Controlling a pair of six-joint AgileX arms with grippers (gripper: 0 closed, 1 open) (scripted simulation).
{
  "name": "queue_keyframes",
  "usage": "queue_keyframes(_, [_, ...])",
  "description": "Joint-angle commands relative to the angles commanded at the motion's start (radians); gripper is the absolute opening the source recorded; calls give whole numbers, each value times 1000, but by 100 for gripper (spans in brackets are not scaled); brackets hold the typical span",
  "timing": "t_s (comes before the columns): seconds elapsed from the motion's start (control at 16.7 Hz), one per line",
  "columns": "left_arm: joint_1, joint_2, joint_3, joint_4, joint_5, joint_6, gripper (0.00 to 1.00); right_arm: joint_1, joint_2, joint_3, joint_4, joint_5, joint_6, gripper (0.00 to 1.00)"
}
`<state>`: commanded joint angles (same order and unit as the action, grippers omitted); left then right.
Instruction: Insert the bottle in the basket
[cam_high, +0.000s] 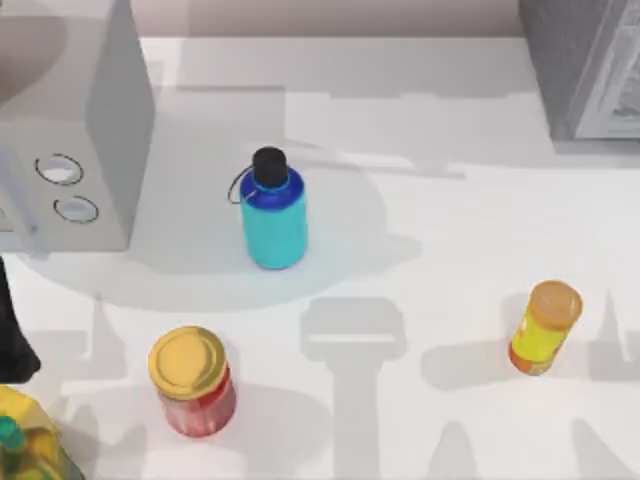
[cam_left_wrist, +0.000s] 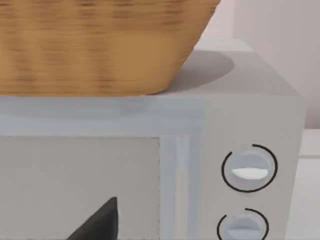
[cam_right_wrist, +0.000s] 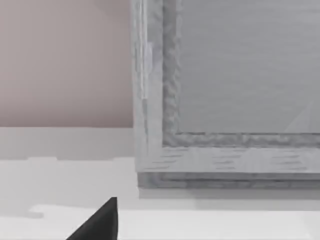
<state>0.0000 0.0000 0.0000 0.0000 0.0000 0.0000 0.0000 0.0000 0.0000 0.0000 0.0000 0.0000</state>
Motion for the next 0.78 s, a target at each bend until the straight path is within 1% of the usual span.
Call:
queue_keyframes(0.18, [-4,11,4,6,6,1,100,0,0,0,0,0,0,100])
queue_keyframes(0.36, [-30,107,35,52,48,12,100,0,0,0,0,0,0,100])
queue_keyframes(0.54, [-71,297,92,138,118,36,100,0,0,0,0,0,0,100])
queue_keyframes(0.78, [-132,683,202,296,227,86,100,0,0,0,0,0,0,100])
